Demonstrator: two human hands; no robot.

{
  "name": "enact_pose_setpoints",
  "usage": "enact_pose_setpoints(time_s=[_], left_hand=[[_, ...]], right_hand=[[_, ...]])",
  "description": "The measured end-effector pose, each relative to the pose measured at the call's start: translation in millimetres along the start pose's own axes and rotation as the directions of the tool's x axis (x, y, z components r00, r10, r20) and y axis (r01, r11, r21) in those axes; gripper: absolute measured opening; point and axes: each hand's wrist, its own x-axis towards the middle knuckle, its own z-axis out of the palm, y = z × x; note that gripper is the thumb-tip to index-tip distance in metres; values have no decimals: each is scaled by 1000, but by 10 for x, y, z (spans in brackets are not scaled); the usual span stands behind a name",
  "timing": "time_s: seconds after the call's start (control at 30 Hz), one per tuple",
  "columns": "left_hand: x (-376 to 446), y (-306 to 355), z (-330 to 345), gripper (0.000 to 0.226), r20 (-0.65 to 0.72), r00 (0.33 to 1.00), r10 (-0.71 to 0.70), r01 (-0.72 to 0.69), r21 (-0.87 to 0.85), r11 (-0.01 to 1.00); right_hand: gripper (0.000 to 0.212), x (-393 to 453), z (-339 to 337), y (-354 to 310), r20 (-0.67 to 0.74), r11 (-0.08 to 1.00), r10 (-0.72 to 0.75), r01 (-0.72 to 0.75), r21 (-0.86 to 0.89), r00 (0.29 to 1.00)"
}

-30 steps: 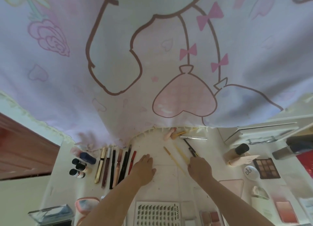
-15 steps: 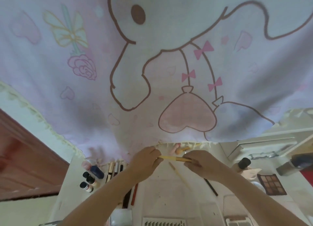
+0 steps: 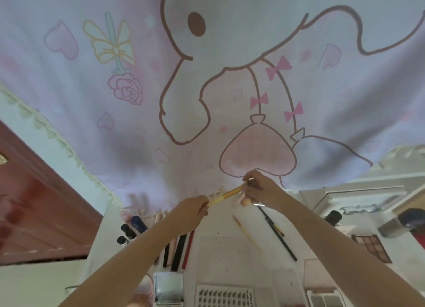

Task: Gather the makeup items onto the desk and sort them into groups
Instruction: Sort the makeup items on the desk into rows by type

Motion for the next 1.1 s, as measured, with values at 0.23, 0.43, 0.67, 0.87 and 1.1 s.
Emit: enact_pose_setpoints(time_s=[0.23,0.43,0.67,0.87,1.1], left_hand=[[-11,-250,429,16,15,952,-307,306,-124,944],[60,-321,665,26,123,905,-407,425,-296,856],[217,-311,792,20,100,790,-605,570,-484,664],[345,-61,881,18,325,801,-502,553,-724,413],[402,-125,911,28,373,818,-438,536,-772,343]], right_hand=[[32,104,483,934,23,710,352,-251,-658,936],[26,133,807,1157,-83,662,403,-353,-661,912],[12,331,617,1031,-199,802,392,-439,-404,898],[26,209,640,777,-61,789,408,-319,524,911],[17,264,674,884,90,750,431,-412,518,898]])
